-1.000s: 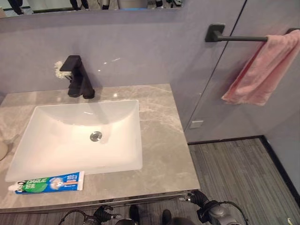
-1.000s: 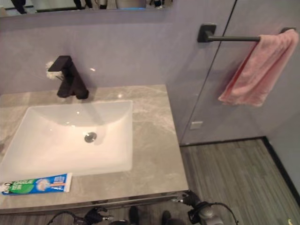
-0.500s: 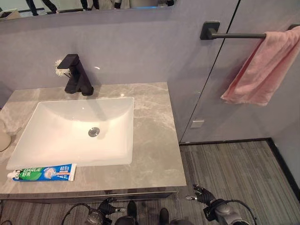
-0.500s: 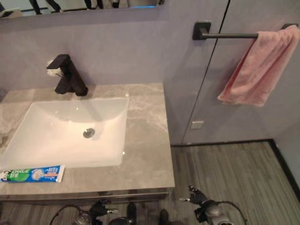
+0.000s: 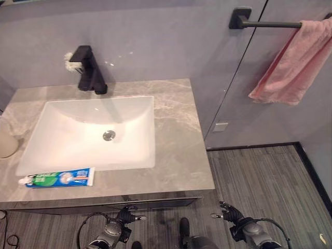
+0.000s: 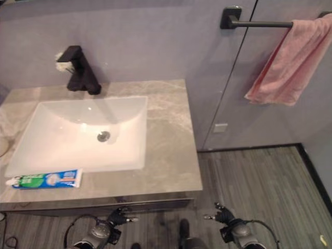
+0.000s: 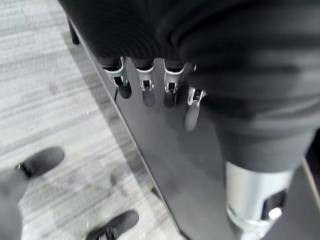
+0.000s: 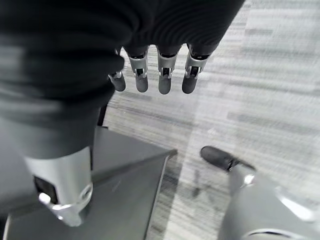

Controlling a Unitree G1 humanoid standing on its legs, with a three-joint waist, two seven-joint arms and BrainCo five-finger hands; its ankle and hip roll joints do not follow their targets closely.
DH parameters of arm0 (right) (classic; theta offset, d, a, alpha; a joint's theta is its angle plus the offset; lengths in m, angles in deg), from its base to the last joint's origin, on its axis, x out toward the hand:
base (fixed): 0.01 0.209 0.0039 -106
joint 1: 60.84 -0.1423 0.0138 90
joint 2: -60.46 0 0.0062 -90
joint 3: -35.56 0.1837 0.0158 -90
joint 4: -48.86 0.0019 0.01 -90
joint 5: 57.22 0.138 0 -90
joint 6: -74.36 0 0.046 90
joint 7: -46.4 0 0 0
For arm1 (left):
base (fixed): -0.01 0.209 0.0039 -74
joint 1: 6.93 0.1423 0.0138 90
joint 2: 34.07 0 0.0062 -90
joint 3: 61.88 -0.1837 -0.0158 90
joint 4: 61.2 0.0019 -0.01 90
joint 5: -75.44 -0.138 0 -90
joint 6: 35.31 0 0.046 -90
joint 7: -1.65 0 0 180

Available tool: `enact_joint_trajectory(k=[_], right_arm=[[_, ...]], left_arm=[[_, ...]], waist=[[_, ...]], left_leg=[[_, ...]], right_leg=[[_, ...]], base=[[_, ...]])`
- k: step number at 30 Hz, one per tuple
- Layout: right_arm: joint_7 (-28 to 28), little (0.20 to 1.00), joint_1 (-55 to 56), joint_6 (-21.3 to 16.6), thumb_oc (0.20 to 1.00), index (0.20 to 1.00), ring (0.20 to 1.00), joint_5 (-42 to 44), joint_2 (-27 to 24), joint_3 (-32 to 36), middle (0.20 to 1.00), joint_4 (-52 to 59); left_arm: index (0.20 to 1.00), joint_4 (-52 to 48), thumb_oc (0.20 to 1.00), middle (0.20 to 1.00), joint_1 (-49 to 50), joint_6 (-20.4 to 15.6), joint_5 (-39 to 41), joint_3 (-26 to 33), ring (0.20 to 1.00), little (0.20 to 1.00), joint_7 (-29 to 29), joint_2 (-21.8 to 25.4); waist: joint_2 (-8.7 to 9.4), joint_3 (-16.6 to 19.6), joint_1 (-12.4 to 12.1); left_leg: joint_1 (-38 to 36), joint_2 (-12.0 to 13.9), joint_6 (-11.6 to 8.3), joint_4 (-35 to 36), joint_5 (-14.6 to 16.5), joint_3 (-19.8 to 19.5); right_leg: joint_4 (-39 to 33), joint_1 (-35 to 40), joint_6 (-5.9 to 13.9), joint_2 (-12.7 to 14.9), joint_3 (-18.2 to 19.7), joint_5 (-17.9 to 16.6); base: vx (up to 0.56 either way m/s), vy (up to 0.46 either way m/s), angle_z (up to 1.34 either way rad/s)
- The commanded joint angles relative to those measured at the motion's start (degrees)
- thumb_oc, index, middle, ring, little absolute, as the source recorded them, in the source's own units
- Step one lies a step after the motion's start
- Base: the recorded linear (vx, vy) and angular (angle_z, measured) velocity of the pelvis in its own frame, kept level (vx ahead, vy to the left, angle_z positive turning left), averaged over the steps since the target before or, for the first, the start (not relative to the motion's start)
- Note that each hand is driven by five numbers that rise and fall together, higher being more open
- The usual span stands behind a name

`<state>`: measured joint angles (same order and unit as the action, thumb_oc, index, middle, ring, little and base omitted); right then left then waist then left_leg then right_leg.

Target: Put brush and paste in cup on sink, flatten towel.

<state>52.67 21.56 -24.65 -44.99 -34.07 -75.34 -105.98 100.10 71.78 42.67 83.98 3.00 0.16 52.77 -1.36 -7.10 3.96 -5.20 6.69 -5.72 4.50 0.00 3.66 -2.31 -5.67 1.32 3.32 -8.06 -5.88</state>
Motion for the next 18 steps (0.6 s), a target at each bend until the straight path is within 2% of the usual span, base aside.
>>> enact_joint_trajectory(k=[1, 7, 8, 9, 11, 12, 14, 15, 17, 18], right_arm=[[-0.31, 1.0, -0.46, -1.07, 1.0, 1.0, 1.0, 0.29, 1.53, -0.85, 1.0, -2.54], [-0.01, 1.0, -0.21, -0.97, 1.0, 1.0, 1.0, 0.37, 2.58, 0.01, 1.0, -2.94], [0.1, 1.0, -0.1, -0.87, 1.0, 1.0, 1.0, 0.35, 2.79, 0.25, 1.0, -3.12], [0.1, 1.0, -0.1, -0.87, 1.0, 1.0, 1.0, 0.35, 2.79, 0.25, 1.0, -3.12], [-0.01, 1.0, -0.11, -0.78, 1.0, 1.0, 1.0, -0.3, 3.02, 0.2, 1.0, -2.95], [0.02, 1.0, -0.24, -0.81, 1.0, 1.0, 1.0, -0.31, 3.07, 0.14, 1.0, -2.82], [-0.32, 1.0, -0.58, -0.9, 1.0, 1.0, 1.0, -0.41, 3.36, 0.14, 1.0, -2.81], [0.03, 1.0, -0.88, -1.05, 1.0, 1.0, 1.0, 0.08, 3.59, -0.46, 1.0, -2.3], [0.43, 1.0, -0.75, -1.39, 1.0, 1.0, 1.0, 0.67, 3.86, -0.91, 1.0, -2.76], [0.44, 1.0, -0.61, -1.5, 1.0, 1.0, 1.0, 0.61, 3.88, -1.14, 1.0, -2.95]], left_arm=[[1.0, 0.32, 1.0, 1.0, -0.17, -1.87, -0.28, 1.69, 1.0, 1.0, -0.9, 2.76], [1.0, 1.49, 1.0, 1.0, 0.17, -2.07, -0.97, 2.37, 1.0, 1.0, -1.07, 3.75], [1.0, 2.13, 1.0, 1.0, 0.54, -2.09, -1.35, 2.46, 1.0, 1.0, -1.11, 3.76], [1.0, 2.13, 1.0, 1.0, 0.54, -2.09, -1.35, 2.46, 1.0, 1.0, -1.11, 3.76], [1.0, 2.76, 1.0, 1.0, 1.14, -2.01, -1.75, 2.57, 1.0, 1.0, -0.97, 3.68], [1.0, 2.64, 1.0, 1.0, 1.18, -2.01, -1.67, 2.6, 1.0, 1.0, -0.9, 3.7], [1.0, 2.68, 1.0, 1.0, 1.33, -1.89, -1.68, 2.66, 1.0, 1.0, -0.92, 3.63], [1.0, 2.23, 1.0, 1.0, 1.32, -1.6, -1.53, 2.66, 1.0, 1.0, -0.57, 3.76], [1.0, 2.47, 1.0, 1.0, 1.58, -1.39, -1.77, 2.91, 1.0, 1.0, -0.15, 3.83], [1.0, 2.5, 1.0, 1.0, 1.87, -1.34, -1.64, 2.97, 1.0, 1.0, 0.0, 3.83]], waist=[[2.64, 2.22, -0.78], [2.75, 2.14, -0.97], [2.93, 1.97, -1.09], [2.93, 1.97, -1.09], [3.02, 1.49, -1.32], [3.01, 1.14, -1.45], [2.6, 0.24, -2.16], [1.75, -0.46, -1.53], [1.66, 0.34, -1.94], [2.01, 0.59, -2.32]], left_leg=[[4.74, -4.58, 3.82, -5.31, 2.43, -0.13], [3.95, -7.43, 5.38, -1.46, 1.8, -0.1], [3.62, -8.65, 6.03, -0.35, 1.62, -0.08], [3.62, -8.65, 6.03, -0.35, 1.62, -0.08], [2.96, -9.85, 6.83, 0.47, 1.71, 0.8], [3.01, -9.82, 6.94, 0.5, 1.68, 1.16], [3.07, -9.26, 7.03, 0.5, 1.63, 2.5], [3.55, -8.66, 7.38, 0.5, 0.4, 2.45], [4.38, -8.69, 7.58, 0.2, -0.23, 2.76], [4.45, -8.95, 7.56, -0.03, -0.05, 3.0]], right_leg=[[5.56, 0.12, 5.58, 5.36, 7.7, 0.54], [5.51, -1.34, 7.39, 8.24, 8.28, -1.61], [5.48, -1.96, 8.01, 9.39, 8.83, -3.3], [5.48, -1.96, 8.01, 9.39, 8.83, -3.3], [6.61, -3.13, 8.63, 10.92, 8.73, -5.59], [7.5, -3.64, 8.6, 10.84, 8.29, -5.98], [10.03, -4.08, 8.4, 10.78, 3.36, -4.71], [16.11, -4.64, 7.02, 5.82, 3.69, 0.0], [16.42, -3.49, 5.68, 1.66, 4.07, 3.4], [15.19, -2.35, 5.19, 1.51, 2.74, 4.16]], base=[[-0.02, 0.26, 0.01], [-0.04, 0.225, -0.11], [-0.04, 0.139, 0.02], [-0.07, 0.27, 0.08], [-0.07, 0.206, -0.01], [-0.09, 0.113, -0.13], [-0.13, 0.109, -0.38], [-0.14, 0.124, -0.48], [-0.08, 0.063, -0.14], [-0.01, -0.045, -0.07]])
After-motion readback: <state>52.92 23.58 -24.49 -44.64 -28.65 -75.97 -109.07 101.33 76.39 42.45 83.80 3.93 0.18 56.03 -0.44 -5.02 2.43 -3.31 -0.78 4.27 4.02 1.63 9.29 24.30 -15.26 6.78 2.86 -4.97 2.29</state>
